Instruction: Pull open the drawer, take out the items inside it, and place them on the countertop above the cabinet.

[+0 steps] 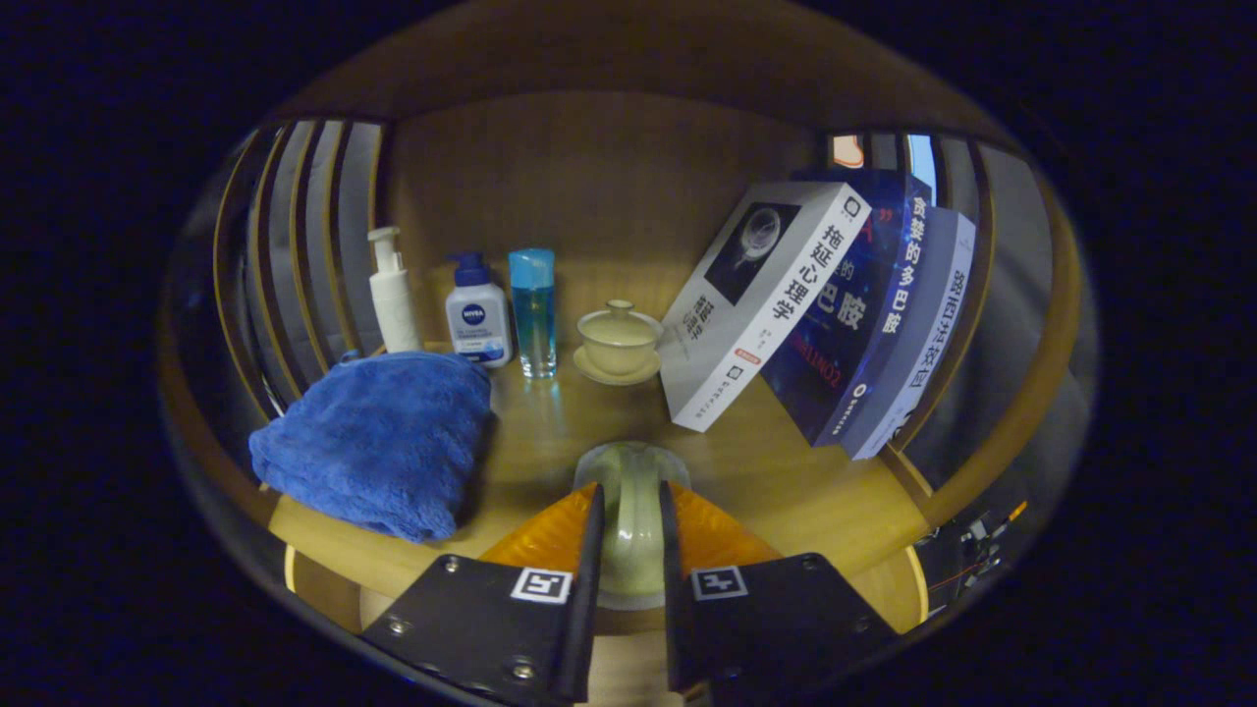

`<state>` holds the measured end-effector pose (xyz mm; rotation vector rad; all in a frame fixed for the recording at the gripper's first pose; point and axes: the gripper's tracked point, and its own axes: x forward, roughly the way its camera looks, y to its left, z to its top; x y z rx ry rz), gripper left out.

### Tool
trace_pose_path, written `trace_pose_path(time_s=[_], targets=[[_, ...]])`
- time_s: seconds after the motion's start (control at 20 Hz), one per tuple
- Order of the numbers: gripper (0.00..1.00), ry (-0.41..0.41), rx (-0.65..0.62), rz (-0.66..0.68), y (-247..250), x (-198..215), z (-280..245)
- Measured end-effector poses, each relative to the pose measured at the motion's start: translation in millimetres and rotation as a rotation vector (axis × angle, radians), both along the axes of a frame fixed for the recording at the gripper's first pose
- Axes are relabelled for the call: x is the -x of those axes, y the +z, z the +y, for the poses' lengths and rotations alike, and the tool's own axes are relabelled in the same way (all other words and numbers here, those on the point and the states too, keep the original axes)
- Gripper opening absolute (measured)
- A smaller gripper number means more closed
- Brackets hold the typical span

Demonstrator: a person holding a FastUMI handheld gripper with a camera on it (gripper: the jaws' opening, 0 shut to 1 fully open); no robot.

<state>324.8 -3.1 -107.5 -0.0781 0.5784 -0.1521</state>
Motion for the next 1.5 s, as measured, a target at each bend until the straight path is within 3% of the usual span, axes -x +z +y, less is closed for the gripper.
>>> trace_pose_path(time_s=[0.05,0.45,0.65,1.05,1.5], targets=[[0.31,0.003,-0.018,-0.017,5.9,-0.4,1.6],[0.67,0.016,-0.067,-0.166,59.7,18.8,12.3],[0.84,0.028,-0.001,-0.278,97.3,51.4,18.0],[0.84,0.0,0.111,-0.458,147.3,146.5,28.0],[0.84,0.029,0.137,-0.508,106.3,240.7,44.7]])
